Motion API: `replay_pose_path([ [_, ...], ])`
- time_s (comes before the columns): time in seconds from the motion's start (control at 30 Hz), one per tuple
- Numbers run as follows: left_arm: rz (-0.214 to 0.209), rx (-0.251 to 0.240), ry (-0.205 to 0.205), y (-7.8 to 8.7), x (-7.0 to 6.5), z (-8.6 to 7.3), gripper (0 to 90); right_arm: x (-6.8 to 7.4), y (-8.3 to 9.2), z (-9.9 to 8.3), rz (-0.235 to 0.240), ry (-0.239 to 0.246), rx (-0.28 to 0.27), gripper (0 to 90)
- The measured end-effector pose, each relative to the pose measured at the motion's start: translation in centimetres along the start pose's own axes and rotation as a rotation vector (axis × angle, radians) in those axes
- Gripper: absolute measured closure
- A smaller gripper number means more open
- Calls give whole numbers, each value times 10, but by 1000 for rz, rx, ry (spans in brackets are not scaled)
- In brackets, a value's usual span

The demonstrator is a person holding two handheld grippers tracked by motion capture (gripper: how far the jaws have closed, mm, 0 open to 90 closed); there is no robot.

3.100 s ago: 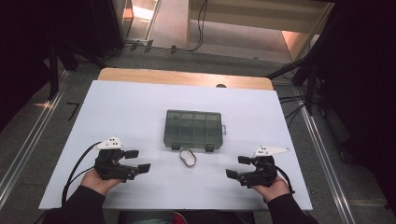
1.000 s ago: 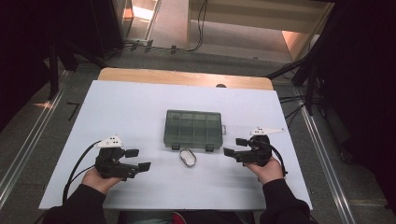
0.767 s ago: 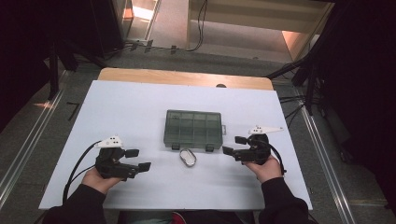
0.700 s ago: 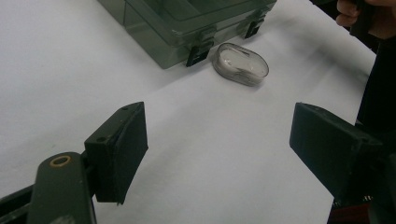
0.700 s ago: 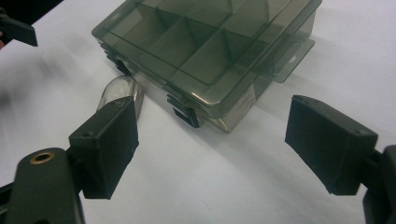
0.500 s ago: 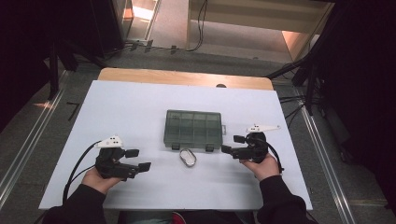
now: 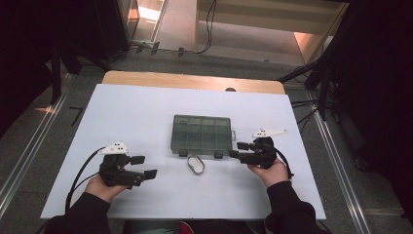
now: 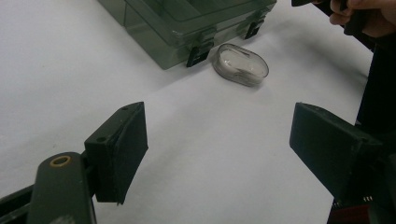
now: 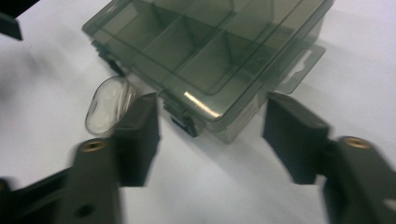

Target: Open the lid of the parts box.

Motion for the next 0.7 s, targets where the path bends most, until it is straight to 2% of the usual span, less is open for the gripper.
replay_pose_path([
  [0.03,0,0,0,0,0,0,195,0,0,0,0,0,0,469],
  [0.07,0,1,-1,0,0,0,195,0,2,-1,-33,2,22,570],
  [0.1,0,0,-1,0,0,0,195,0,2,-1,-33,2,22,570],
  [0.13,0,0,-1,0,0,0,195,0,2,-2,-36,-1,31,622],
  [0.17,0,-1,-1,0,0,0,195,1,3,-3,-28,-5,33,702],
  [0.2,0,0,0,0,0,0,195,1,3,-3,-28,-5,33,702],
  [0.33,0,-1,-1,0,0,0,195,1,4,-7,-16,-9,48,860],
  [0.43,0,-1,-3,0,0,0,195,-1,1,-11,9,-36,52,875],
  [0.7,-1,0,-4,0,0,0,195,-2,-5,-17,10,-50,79,874],
])
Point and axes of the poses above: each handheld gripper's, and its own axes: y roughly backward along the jaws, z roughly out of its top, x roughly to its left, the point moved 7 cm from there along -y, roughly forward along the jaws, and after that the axes turned 14 degrees about y, right-handed, at the moved point
